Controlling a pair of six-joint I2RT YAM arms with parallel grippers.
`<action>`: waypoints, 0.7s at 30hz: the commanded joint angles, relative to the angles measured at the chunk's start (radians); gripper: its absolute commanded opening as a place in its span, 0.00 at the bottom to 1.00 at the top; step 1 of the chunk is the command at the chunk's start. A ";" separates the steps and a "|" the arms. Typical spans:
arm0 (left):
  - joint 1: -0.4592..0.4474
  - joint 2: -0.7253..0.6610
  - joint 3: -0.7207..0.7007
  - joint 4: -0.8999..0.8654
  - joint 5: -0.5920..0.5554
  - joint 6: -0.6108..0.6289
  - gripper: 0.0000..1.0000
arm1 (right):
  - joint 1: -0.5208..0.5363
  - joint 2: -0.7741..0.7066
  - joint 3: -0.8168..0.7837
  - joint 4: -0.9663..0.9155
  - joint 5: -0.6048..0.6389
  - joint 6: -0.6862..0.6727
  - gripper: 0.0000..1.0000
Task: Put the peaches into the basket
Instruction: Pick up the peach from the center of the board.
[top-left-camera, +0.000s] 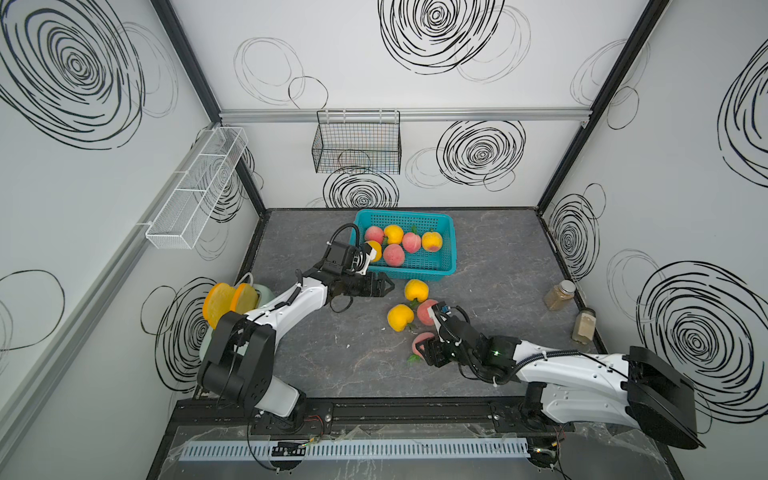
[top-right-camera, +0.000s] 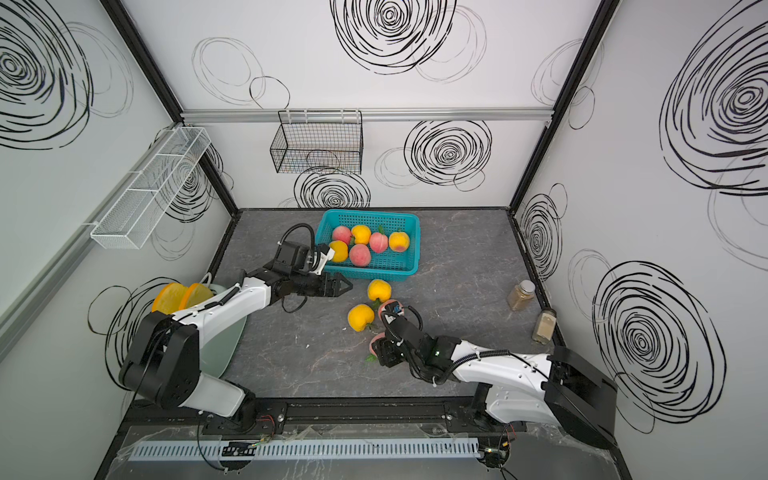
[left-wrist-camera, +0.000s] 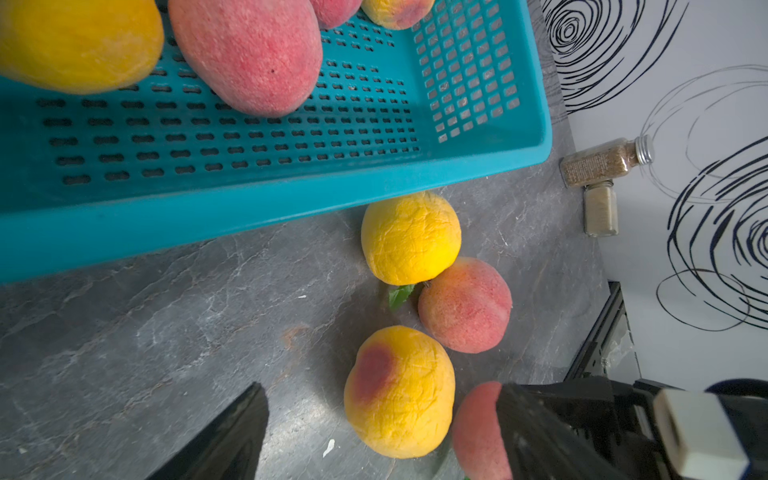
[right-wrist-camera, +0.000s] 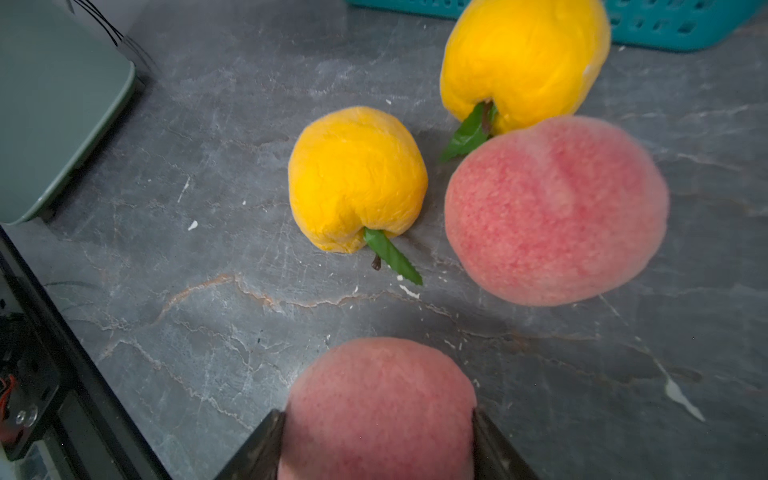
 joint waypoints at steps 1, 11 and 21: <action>0.006 -0.009 0.024 0.016 0.011 0.005 0.90 | -0.012 -0.059 0.001 -0.026 0.063 -0.004 0.32; 0.007 -0.013 0.024 0.016 0.012 0.006 0.90 | -0.188 -0.207 0.024 0.051 0.068 -0.083 0.31; 0.006 -0.028 0.022 0.017 0.012 0.004 0.90 | -0.525 -0.083 0.161 0.261 -0.135 -0.131 0.30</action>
